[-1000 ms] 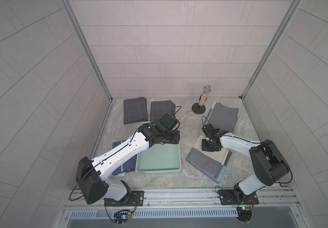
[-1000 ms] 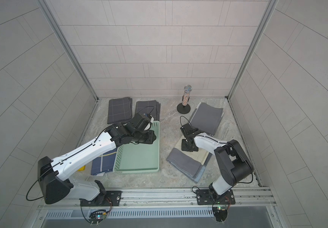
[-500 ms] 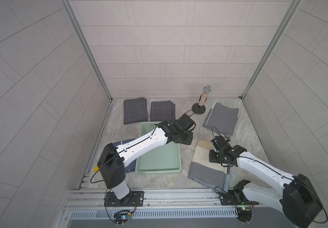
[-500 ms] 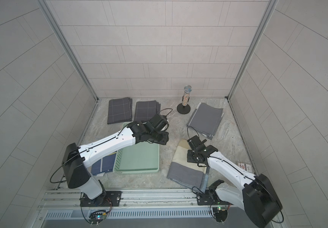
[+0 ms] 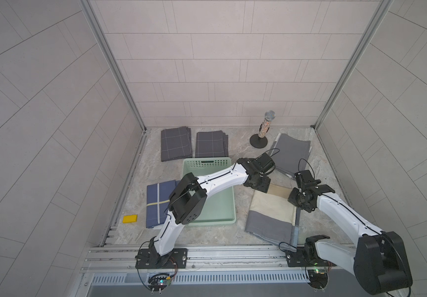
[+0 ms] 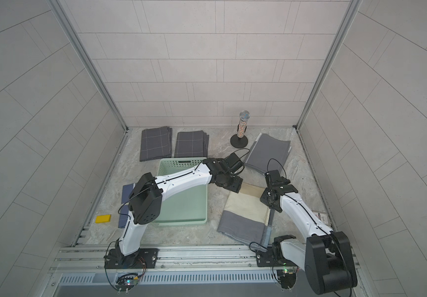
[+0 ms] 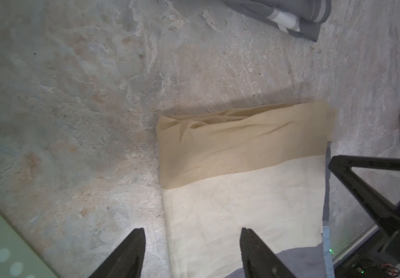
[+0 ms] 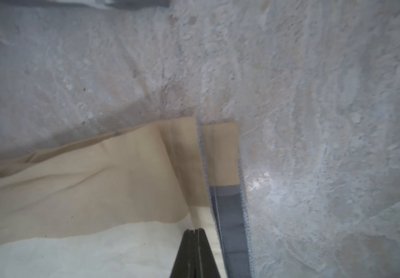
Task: Put the folded pillowcase in the basket
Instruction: Move the pillowcase to the center of the board.
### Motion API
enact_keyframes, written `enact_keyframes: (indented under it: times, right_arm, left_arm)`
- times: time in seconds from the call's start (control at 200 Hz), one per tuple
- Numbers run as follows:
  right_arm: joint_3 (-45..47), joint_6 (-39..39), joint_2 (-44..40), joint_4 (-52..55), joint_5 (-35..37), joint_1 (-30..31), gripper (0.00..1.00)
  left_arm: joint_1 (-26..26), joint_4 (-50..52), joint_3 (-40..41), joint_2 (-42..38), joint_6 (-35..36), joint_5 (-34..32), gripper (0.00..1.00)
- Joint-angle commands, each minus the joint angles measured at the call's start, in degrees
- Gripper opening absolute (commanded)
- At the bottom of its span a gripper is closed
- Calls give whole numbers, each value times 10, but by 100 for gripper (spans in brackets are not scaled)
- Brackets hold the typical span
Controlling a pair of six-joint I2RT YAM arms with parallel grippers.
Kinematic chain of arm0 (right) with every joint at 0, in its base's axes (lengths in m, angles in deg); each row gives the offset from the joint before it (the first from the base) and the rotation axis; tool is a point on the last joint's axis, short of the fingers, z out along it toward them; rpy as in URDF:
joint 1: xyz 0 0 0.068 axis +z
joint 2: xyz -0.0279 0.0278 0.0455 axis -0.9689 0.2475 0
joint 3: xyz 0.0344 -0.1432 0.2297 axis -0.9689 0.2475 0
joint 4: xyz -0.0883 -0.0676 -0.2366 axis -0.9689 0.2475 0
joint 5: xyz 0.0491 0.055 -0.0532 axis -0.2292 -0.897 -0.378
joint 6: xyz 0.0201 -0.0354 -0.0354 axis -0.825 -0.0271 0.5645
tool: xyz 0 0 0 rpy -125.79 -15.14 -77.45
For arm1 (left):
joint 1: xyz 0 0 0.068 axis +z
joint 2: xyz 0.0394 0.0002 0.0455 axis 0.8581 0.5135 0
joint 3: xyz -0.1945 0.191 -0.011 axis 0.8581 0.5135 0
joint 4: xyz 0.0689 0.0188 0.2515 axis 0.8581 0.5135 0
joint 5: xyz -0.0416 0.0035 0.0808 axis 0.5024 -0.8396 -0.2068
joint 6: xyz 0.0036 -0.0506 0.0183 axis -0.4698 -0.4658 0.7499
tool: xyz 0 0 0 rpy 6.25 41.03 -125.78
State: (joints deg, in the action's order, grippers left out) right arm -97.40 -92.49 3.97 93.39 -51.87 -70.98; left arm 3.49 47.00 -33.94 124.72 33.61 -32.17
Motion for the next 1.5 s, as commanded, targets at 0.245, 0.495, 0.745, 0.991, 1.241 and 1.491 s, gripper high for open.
enact_keyframes:
  times: [0.245,0.495,0.745,0.991,1.241,1.491]
  right_arm:
    - [32,31,18,-27,7,-4,0]
    - [41,34,24,-30,-9,-4,0]
    - [51,47,25,-37,3,-4,0]
    - [43,50,17,-45,-13,-4,1]
    - [3,62,-66,-1,-13,-5,63]
    - [44,75,-104,-19,-132,-5,77]
  left_arm:
    - [7,5,-60,86,26,-13,71]
    - [15,-10,-70,114,14,-26,67]
    - [20,-83,-38,136,7,42,29]
    - [38,-57,-20,78,3,9,0]
    - [86,26,-52,51,8,-71,0]
    - [99,49,-68,79,-6,-92,0]
